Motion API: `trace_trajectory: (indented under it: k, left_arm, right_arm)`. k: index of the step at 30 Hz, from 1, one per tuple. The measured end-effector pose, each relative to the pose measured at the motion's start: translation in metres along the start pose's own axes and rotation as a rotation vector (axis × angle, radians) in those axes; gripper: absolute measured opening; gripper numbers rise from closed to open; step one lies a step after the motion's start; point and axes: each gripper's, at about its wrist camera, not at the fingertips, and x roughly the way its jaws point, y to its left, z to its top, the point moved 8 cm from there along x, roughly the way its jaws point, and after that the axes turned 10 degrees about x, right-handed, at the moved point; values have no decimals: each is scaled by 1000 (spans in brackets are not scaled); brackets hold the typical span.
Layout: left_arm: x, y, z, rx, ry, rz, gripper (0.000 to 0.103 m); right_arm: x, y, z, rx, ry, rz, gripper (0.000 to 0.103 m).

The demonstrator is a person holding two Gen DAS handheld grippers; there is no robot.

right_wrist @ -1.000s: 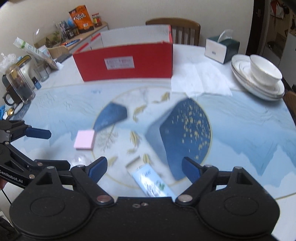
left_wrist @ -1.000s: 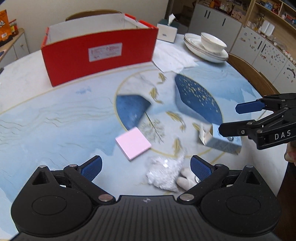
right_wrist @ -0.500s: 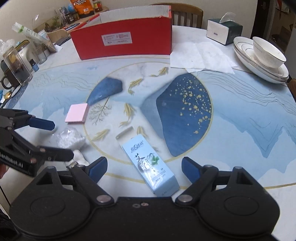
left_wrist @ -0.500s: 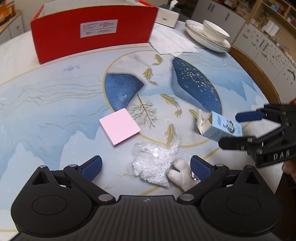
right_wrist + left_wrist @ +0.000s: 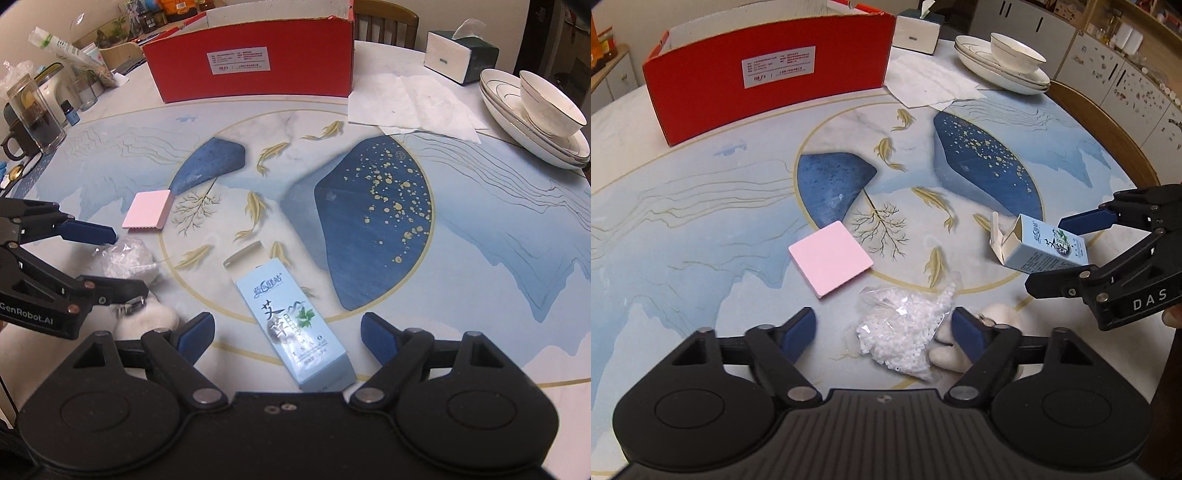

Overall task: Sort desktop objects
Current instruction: 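Grasp the white bead bag with the left tool while the right tool grasps the white-blue box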

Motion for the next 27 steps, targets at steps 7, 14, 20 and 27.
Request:
trace_trajectory:
  k: [7,14,20,27]
  left_arm:
    - [-1,-2,1,27,-13,15,58]
    - [-2,-7,1,63,-18,6,46]
    - [-3,-5,0,45,-20,-4,42]
    - [-6,-2,-3,14,-11,-36,38]
  right_arm:
    - [4,2,4,-24,2,4,85]
    - [7,8,3,-63,14,0,81]
    - [10,10,5,-76,24,-2,67]
    - [9,13,9,-95,25,-8,41]
